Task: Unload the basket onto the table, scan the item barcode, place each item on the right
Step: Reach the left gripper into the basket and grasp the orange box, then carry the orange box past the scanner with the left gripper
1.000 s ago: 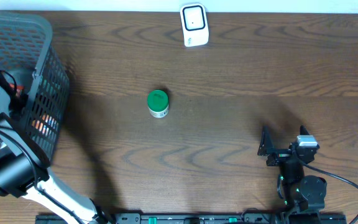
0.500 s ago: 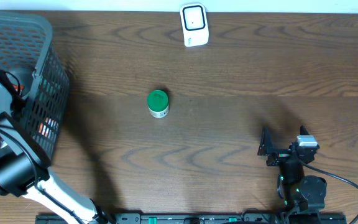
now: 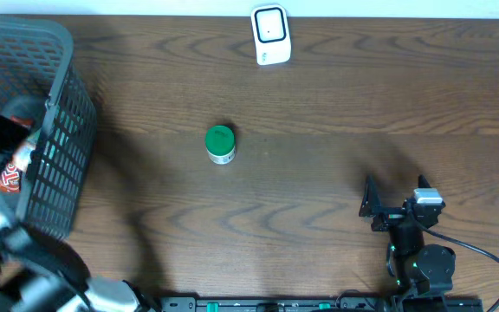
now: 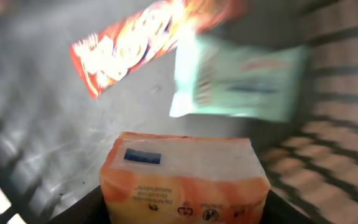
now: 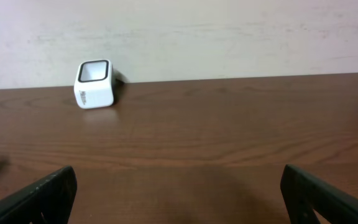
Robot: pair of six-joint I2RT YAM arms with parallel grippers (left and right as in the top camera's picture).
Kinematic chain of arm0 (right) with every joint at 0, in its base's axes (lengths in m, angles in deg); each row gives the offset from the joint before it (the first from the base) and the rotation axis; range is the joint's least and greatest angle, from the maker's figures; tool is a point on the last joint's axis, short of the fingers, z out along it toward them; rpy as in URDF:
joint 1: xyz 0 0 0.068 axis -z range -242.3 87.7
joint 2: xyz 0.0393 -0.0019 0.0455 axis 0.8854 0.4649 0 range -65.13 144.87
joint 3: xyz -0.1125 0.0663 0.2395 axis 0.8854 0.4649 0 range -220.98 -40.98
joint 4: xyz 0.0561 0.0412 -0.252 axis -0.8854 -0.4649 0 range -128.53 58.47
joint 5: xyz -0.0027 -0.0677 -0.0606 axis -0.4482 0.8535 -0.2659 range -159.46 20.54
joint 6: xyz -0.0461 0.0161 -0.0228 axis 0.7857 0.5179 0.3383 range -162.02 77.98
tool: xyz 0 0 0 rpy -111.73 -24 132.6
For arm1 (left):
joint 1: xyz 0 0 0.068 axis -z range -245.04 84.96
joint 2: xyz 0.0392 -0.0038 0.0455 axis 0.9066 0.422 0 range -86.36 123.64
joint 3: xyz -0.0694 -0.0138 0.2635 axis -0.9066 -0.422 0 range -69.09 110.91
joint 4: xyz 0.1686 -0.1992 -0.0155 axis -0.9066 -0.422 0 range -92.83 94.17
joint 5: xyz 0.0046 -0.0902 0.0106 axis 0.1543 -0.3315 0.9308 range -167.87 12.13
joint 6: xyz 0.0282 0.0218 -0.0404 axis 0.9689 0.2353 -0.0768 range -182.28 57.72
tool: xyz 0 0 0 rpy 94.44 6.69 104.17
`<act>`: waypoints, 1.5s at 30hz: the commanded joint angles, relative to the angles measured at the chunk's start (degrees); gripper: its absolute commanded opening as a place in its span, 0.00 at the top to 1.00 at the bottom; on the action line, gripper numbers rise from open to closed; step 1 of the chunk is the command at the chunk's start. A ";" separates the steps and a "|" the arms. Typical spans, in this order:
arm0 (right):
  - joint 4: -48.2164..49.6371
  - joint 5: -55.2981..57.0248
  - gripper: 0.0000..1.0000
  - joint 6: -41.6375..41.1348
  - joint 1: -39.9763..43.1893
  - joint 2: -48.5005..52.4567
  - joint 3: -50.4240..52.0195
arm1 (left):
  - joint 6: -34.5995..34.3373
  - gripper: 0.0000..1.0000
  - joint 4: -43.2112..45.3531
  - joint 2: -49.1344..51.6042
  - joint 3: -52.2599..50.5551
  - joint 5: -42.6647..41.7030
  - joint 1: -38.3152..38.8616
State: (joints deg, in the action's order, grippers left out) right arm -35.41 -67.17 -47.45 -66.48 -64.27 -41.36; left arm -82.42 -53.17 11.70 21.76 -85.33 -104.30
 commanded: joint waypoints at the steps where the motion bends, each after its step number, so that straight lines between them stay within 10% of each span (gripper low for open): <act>1: -0.22 -0.02 0.01 0.33 0.46 -0.11 0.07 | -3.17 0.43 0.46 -10.08 1.66 -4.09 0.02; 11: -0.22 -0.04 0.01 0.33 0.46 -0.11 0.07 | -11.85 0.43 9.57 -34.75 1.64 -13.81 2.49; 19: -0.22 -0.04 0.01 0.33 0.46 -0.11 0.07 | -19.61 0.43 9.86 -39.26 0.48 -14.38 20.31; 33: -0.22 -0.04 0.01 0.33 0.46 -0.11 0.07 | -32.72 0.43 13.07 -15.96 -3.21 4.74 62.64; 45: -0.22 -0.04 0.01 0.33 0.46 -0.11 0.07 | -69.40 0.43 17.75 6.91 -3.21 12.63 75.97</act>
State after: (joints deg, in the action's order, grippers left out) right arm -35.41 -67.17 -47.45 -66.48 -64.27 -41.36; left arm -136.80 -37.08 14.87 18.57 -75.94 -30.25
